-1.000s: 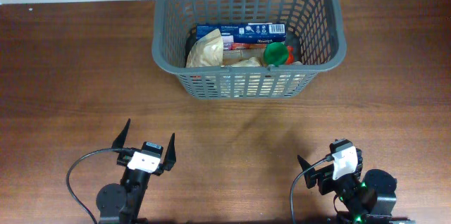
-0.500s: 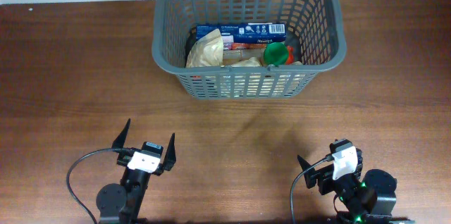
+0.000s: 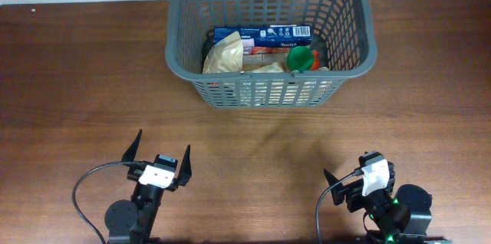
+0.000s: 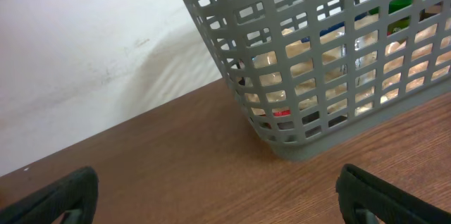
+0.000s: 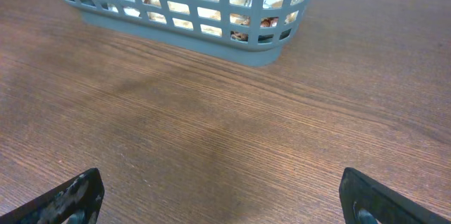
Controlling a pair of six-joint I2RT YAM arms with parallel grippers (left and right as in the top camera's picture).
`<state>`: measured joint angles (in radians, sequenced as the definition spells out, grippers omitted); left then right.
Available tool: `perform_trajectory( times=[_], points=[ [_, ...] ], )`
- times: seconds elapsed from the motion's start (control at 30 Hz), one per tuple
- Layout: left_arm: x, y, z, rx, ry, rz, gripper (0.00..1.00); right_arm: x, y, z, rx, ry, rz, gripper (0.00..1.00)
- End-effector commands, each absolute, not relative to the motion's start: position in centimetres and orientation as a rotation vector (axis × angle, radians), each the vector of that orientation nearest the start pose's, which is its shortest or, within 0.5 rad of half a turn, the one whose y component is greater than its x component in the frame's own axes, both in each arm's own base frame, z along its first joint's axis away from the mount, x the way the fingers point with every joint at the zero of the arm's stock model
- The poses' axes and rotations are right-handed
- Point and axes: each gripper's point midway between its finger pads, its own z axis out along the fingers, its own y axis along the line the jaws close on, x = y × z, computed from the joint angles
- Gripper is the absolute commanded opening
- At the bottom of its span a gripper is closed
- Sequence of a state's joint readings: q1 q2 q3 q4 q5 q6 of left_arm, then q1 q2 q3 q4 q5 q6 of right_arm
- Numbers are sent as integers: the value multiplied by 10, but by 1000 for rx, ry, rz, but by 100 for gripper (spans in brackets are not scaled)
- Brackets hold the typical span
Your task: Pack container
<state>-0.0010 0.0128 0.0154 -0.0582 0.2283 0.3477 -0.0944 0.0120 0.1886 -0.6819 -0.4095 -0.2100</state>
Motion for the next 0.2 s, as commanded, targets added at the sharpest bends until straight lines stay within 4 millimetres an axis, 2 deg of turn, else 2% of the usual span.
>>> perform_trajectory(
  times=[0.0,0.17],
  points=[
    [241,-41,162,463,1560,78,99,195,52,106,-372,2002,237,99],
    [241,-41,162,463,1560,78,99,195,52,106,-372,2002,237,99]
  ],
)
